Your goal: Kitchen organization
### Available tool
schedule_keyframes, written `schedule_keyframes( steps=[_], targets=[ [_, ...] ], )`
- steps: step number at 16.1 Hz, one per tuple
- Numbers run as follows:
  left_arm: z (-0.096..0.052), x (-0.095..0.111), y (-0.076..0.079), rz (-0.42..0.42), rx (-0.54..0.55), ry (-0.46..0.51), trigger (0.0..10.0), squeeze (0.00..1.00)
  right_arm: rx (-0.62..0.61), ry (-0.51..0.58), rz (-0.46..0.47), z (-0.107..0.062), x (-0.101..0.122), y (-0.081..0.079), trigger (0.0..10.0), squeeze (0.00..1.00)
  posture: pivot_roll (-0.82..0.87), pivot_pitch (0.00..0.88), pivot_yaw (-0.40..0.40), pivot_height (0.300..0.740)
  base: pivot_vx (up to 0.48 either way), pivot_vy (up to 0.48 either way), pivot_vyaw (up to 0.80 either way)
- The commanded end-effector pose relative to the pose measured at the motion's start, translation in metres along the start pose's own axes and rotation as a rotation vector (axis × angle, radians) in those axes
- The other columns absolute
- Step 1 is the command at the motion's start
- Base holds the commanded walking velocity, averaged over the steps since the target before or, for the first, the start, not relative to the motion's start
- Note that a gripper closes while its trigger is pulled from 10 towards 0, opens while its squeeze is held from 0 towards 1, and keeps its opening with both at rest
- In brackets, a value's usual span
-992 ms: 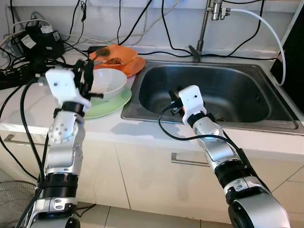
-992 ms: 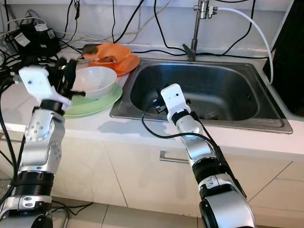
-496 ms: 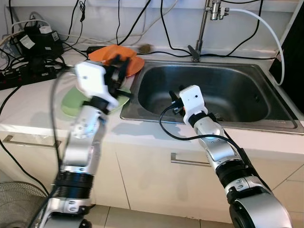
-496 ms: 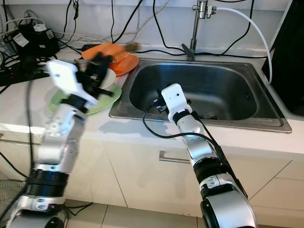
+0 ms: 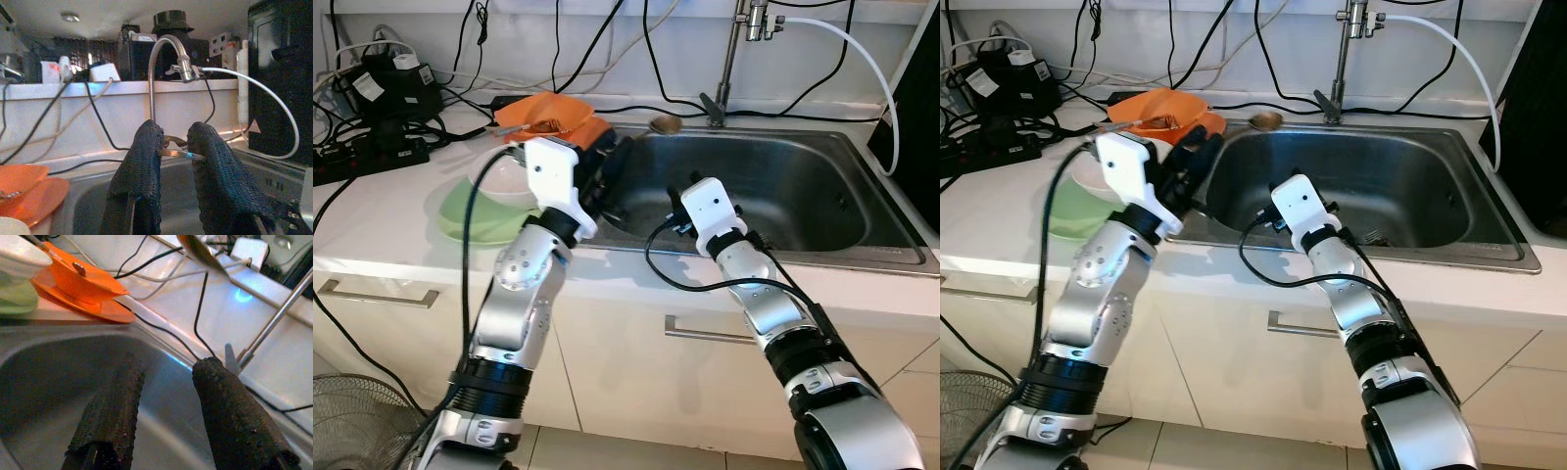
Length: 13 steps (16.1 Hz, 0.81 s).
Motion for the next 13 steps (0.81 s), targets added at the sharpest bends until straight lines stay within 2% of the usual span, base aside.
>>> schedule_keyframes(
  steps=[1, 13],
  targets=[
    [-0.001, -0.001, 0.002, 0.016, -0.014, -0.016, 10.0, 0.00, 0.003, 0.047, -0.040, 0.004, 0.011, 0.000, 10.0, 0.00, 0.02, 0.000, 0.053, 0.740, 0.000, 0.000, 0.00],
    [-0.003, -0.018, 0.012, 0.009, -0.078, -0.108, 10.0, 0.00, -0.062, 0.101, -0.086, 0.007, 0.024, 0.006, 10.0, 0.00, 0.01, 0.000, 0.062, 0.740, 0.000, 0.000, 0.00]
  ],
)
Point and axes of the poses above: a point about 5 cm out from each wrist's last joint towards the gripper, its own z axis pointing out of the wrist towards the gripper, its own x axis along the axis of the wrist's last joint, y = z × x, the point moved 2 cm from there along z, pointing out of the wrist towards the gripper, and after that the axes turned 2 degrees about -z, right-handed, at the moved point
